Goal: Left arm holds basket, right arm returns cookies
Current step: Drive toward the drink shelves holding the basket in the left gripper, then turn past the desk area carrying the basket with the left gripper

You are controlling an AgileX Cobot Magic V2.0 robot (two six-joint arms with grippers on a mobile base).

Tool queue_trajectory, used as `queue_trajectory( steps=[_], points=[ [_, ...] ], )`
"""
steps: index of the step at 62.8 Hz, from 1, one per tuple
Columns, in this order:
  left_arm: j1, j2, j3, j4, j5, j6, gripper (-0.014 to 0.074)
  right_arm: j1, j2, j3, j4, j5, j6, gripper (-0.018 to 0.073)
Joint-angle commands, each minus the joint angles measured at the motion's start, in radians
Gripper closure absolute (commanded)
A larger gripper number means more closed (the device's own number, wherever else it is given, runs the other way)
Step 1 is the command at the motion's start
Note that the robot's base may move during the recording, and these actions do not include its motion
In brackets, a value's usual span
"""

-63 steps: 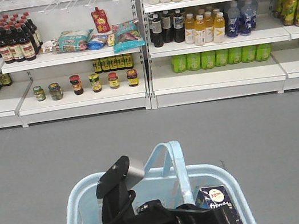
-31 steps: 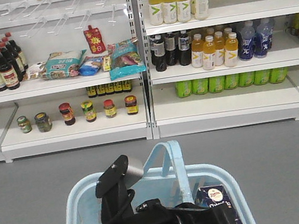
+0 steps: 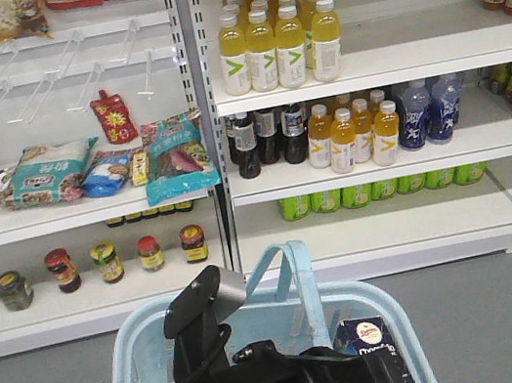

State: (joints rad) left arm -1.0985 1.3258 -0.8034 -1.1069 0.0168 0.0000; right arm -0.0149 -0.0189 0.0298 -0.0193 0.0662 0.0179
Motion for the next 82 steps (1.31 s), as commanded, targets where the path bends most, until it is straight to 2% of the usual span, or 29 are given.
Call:
queue_trajectory(
  steps=[1, 82],
  points=[
    [-0.003, -0.038, -0.033, 0.010, -0.054, 0.011, 0.0602, 0.001, -0.010, 0.001, -0.006, -0.075, -0.004, 0.0566],
    [-0.003, -0.038, -0.033, 0.010, -0.053, 0.011, 0.0602, 0.001, -0.010, 0.001, -0.006, -0.076, -0.004, 0.0566]
  ],
)
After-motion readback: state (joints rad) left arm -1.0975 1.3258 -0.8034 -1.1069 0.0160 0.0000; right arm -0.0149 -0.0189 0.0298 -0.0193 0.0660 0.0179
